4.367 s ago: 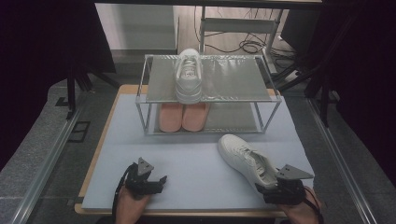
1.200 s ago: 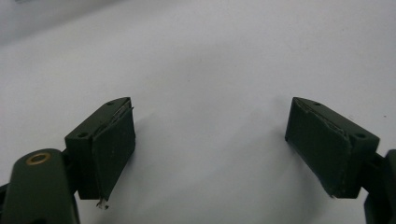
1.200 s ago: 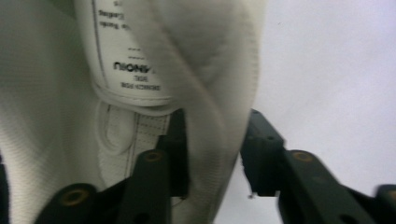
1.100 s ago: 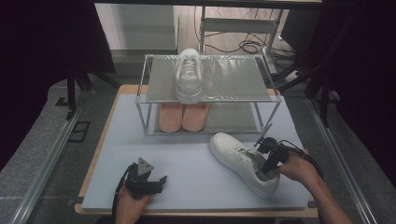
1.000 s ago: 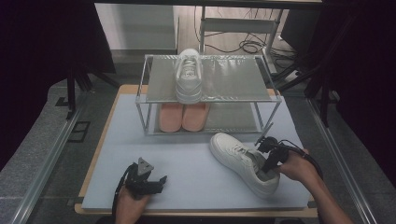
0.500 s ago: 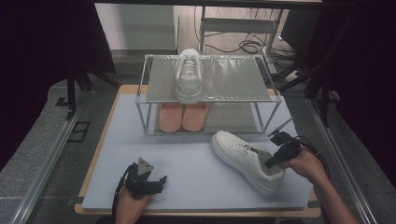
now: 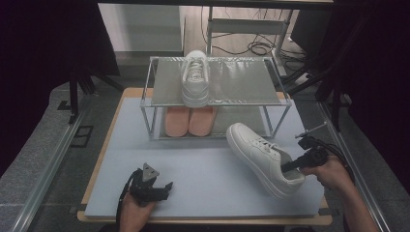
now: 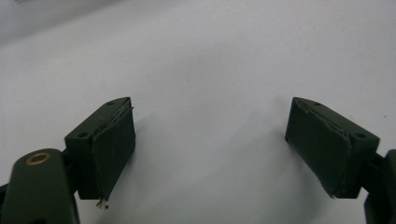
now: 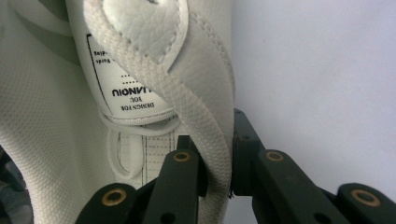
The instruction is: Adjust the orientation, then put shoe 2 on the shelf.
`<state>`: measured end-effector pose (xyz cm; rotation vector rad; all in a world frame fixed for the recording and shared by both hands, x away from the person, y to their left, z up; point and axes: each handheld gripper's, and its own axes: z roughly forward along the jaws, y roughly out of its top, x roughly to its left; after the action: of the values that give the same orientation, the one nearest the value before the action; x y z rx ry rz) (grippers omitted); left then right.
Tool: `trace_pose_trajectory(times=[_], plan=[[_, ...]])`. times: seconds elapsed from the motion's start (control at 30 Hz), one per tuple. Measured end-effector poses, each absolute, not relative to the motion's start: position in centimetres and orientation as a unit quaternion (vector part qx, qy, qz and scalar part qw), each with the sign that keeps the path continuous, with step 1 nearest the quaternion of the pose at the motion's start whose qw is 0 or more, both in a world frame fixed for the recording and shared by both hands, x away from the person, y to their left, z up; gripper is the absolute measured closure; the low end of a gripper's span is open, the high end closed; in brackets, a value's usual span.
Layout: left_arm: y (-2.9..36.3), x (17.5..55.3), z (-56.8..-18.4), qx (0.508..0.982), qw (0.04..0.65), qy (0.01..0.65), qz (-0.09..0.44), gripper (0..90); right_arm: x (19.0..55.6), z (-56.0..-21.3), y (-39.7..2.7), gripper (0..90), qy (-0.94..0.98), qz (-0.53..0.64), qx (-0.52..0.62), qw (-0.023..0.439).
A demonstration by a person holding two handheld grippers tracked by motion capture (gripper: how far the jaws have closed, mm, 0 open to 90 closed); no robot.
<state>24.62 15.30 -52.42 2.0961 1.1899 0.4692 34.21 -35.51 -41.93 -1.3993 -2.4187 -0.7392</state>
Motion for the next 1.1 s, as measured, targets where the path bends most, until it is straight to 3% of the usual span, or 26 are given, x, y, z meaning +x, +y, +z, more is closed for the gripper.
trace_pose_trajectory(times=[1.1], plan=[[15.3, 24.7, -52.4, 0.805, 0.336, 0.455, 0.181, 15.8, 34.1, -35.2, -36.5, 82.9, -0.795, -0.354, -0.47, 0.147]])
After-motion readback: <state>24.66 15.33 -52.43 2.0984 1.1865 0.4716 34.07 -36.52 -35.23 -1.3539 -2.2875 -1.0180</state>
